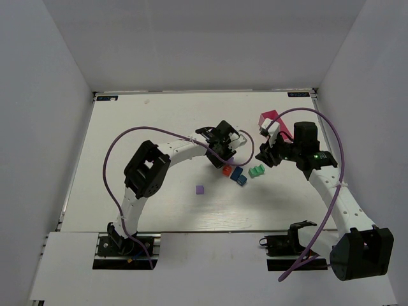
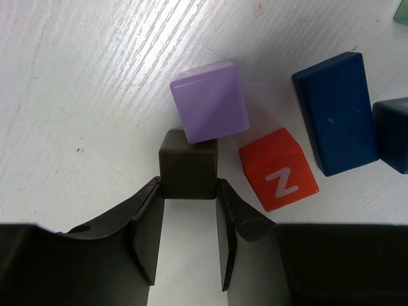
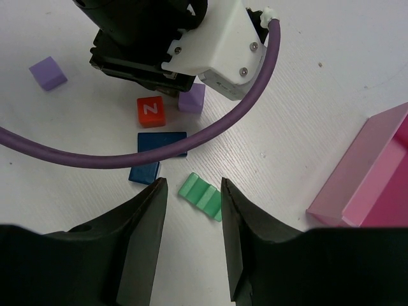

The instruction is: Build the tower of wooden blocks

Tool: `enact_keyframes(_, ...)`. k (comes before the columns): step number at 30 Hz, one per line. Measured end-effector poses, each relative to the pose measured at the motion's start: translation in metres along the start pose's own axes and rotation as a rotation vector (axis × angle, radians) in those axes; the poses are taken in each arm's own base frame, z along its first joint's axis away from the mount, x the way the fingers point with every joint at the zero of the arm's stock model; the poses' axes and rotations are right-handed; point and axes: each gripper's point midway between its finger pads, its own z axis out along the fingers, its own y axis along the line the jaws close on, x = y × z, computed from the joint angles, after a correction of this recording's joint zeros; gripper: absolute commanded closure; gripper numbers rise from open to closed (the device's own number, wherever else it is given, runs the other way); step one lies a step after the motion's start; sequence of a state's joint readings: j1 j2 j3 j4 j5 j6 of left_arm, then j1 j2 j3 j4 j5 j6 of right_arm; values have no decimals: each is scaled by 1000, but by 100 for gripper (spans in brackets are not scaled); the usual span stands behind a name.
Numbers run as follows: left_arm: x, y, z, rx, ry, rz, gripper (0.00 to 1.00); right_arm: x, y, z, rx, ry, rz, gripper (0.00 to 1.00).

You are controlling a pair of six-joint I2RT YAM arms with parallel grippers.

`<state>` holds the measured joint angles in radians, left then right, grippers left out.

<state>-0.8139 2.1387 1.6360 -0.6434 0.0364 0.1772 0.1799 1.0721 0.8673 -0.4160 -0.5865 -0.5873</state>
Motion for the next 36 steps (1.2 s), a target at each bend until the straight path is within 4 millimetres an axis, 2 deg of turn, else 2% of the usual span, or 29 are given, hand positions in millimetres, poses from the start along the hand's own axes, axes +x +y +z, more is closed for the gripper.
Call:
enact_keyframes(2, 0, 0, 0, 0, 0, 3, 81, 0, 0, 0, 0, 0, 0, 54)
enact_keyframes(11, 2, 8, -1, -6, -10, 59, 82, 1, 1, 0, -6, 0, -2, 54)
enact_keyframes(15, 17, 14, -10, -10, -24, 142, 85, 3, 3, 1, -16, 0, -2, 54)
enact_keyframes(16, 22, 16, -13, -13, -22, 162, 90, 2, 4, 1, -18, -1, -4, 54)
enact_keyframes(18, 27, 23, -20, -24, -28, 193, 90, 2, 4, 1, -21, -3, -6, 54)
enact_keyframes(22, 21, 39, -29, -40, -70, 238, 86, 2, 4, 1, -22, -3, -11, 54)
enact_keyframes(27, 23, 52, -31, -2, -92, 276, 84, 2, 4, 1, -24, -4, -11, 54)
enact_keyframes(30, 25, 56, -32, 29, -104, 302, 84, 2, 4, 1, -24, -4, -13, 54)
enact_keyframes(36, 32, 50, -31, 119, -93, 390, 84, 2, 6, 0, -24, -5, -16, 54)
